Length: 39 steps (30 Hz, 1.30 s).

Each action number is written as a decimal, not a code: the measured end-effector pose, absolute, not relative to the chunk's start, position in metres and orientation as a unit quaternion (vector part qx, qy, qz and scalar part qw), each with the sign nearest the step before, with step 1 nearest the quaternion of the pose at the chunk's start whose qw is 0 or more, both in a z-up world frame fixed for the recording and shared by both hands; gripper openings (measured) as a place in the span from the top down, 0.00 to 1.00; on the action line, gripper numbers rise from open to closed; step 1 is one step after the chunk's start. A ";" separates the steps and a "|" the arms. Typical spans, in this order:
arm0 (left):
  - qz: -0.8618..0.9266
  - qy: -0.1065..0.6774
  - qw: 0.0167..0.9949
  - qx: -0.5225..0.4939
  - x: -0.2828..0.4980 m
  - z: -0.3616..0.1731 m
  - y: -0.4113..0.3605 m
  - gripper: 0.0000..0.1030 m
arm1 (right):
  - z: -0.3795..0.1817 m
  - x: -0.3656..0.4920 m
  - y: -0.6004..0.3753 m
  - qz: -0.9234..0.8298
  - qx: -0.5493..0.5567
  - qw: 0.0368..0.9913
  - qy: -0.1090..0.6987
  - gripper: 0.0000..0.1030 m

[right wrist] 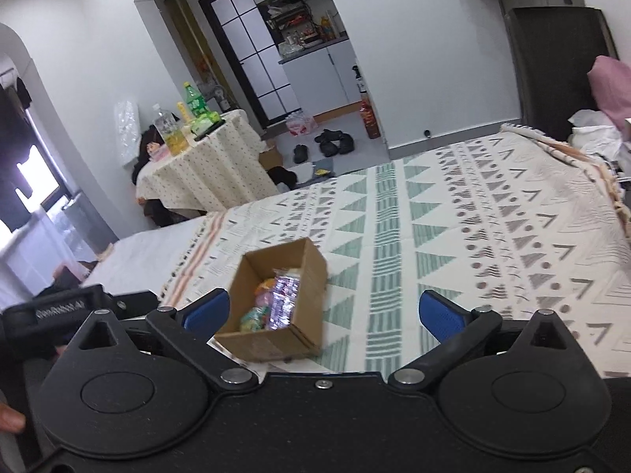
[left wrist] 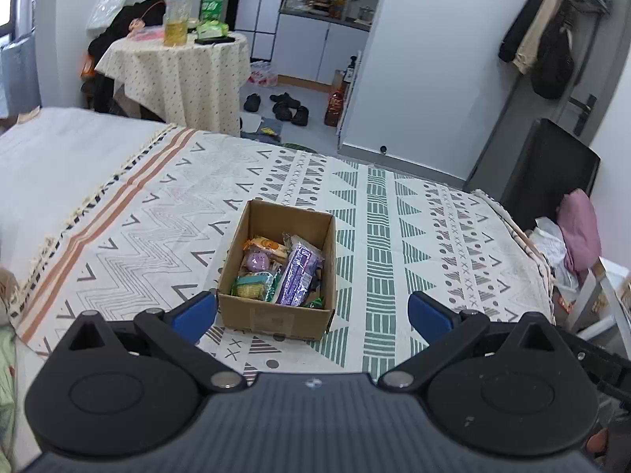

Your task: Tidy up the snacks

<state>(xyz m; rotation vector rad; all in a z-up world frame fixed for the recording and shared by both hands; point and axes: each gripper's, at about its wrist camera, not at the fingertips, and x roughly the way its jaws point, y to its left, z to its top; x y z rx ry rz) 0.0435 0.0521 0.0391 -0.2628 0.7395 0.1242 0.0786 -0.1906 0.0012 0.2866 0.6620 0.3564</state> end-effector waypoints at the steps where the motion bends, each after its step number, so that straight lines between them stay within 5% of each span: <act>1: 0.056 0.357 0.924 -0.127 0.041 0.040 0.052 0.00 | 0.001 0.076 -0.193 0.175 0.144 0.919 0.323 0.00; 39: 0.041 0.353 0.934 -0.035 -0.002 0.055 0.041 0.00 | 0.017 0.029 -0.207 0.160 0.080 0.935 0.307 0.00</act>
